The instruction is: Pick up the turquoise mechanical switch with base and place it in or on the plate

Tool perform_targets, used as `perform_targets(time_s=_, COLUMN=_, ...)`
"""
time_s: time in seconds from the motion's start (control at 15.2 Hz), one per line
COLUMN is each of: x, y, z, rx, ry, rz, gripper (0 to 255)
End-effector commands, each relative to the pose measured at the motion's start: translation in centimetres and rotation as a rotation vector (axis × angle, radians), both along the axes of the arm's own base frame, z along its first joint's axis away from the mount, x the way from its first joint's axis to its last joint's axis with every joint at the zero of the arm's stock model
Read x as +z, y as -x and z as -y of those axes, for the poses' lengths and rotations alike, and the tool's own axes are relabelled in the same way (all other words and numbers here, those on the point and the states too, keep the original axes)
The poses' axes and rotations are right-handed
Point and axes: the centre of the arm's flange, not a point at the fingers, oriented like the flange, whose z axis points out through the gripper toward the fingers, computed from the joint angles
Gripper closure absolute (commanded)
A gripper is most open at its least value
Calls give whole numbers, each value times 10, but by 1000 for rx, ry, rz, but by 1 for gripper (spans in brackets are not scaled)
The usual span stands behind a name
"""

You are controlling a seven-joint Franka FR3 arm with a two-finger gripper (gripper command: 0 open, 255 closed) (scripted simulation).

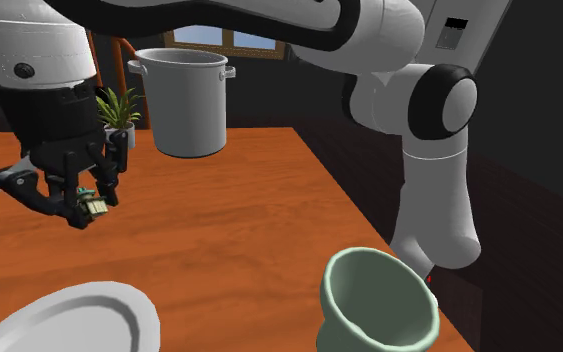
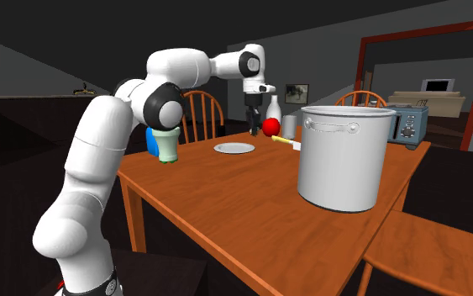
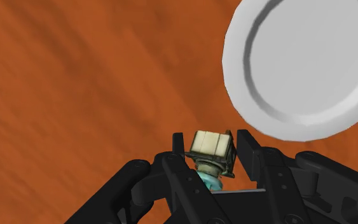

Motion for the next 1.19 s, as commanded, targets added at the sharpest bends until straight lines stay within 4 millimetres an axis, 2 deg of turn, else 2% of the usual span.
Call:
perform_targets(time_s=0.0, x=-1, y=18, z=-18, rx=-2, ry=0, rz=0, gripper=255)
perform_targets(time_s=0.59, x=0, y=100, z=-103, rx=-2, ry=0, rz=0, gripper=255)
perform_targets(time_s=1.12, x=-42, y=100, z=-103, rx=-2, ry=0, rz=0, gripper=255)
